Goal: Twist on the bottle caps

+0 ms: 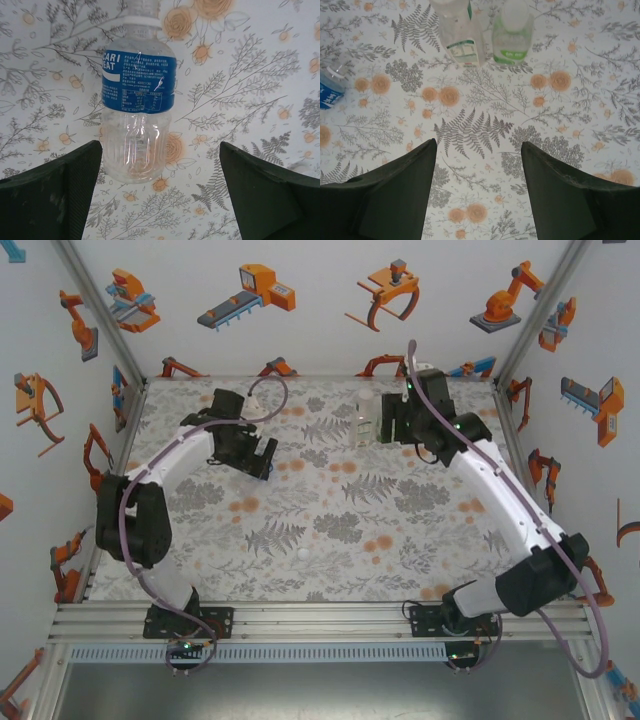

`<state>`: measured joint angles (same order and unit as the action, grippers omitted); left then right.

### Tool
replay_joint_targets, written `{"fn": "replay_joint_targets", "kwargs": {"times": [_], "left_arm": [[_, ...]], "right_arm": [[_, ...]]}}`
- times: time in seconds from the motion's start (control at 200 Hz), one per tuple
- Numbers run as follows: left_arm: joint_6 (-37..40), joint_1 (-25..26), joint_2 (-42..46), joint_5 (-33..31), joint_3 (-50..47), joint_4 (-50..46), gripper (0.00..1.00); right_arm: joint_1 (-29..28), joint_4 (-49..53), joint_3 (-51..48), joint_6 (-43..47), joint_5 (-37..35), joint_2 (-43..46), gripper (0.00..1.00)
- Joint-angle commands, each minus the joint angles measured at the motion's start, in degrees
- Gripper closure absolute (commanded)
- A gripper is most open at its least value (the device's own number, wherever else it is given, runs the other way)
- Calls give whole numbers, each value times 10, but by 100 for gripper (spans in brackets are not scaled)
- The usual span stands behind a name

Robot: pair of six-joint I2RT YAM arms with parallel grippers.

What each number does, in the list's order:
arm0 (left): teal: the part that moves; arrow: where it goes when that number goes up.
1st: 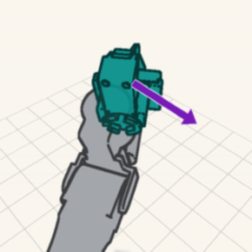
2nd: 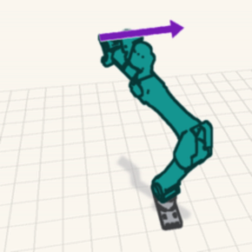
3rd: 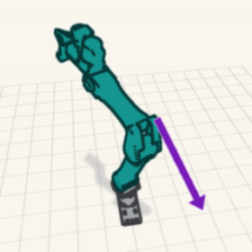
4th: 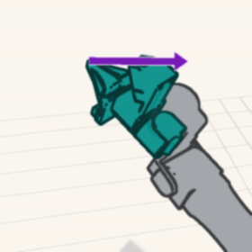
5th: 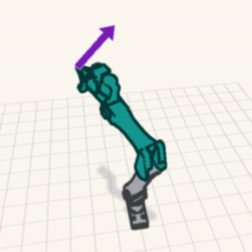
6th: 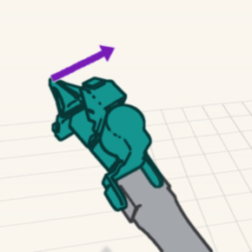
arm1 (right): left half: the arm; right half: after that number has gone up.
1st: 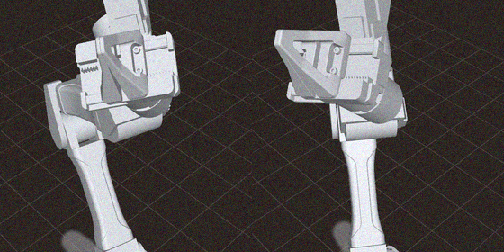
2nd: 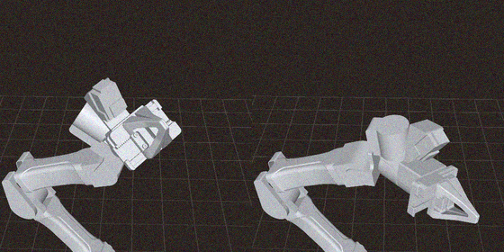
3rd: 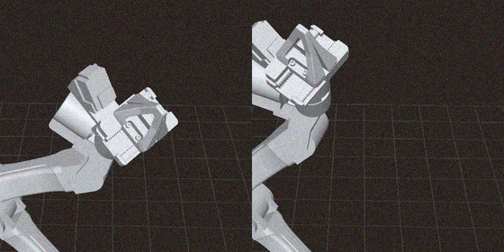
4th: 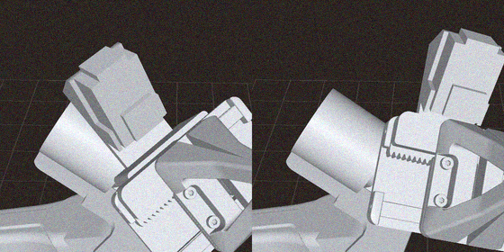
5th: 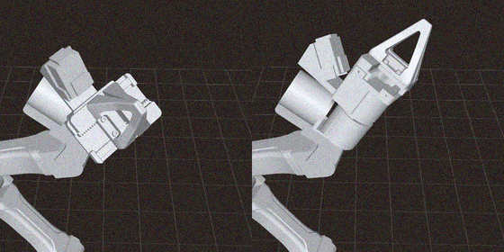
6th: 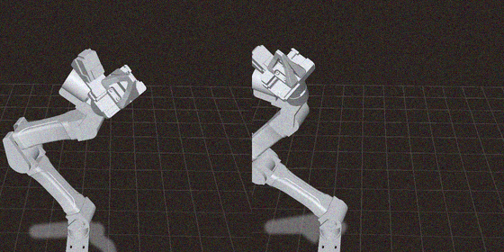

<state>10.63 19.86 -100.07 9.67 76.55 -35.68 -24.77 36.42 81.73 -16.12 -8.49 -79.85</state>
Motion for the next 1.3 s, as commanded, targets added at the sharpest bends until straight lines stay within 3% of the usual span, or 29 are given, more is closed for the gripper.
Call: {"fn": "replay_joint_targets", "kwargs": {"times": [0.0,0.285,0.596,1.031,1.297], "left_arm": [[27,-3,-29,-10,18,-39,9],[55,-5,-92,-70,38,-49,10],[57,-4,-120,-80,38,-44,16],[66,-4,-113,-74,24,-34,46],[63,22,-68,-72,17,-39,52]], "right_arm": [[4,-25,-35,-21,-8,45,37],[4,-37,-103,-46,15,95,37],[4,-43,-132,-54,22,123,37],[4,-58,-152,-88,47,148,39],[3,-86,-176,-134,87,182,40]]}}
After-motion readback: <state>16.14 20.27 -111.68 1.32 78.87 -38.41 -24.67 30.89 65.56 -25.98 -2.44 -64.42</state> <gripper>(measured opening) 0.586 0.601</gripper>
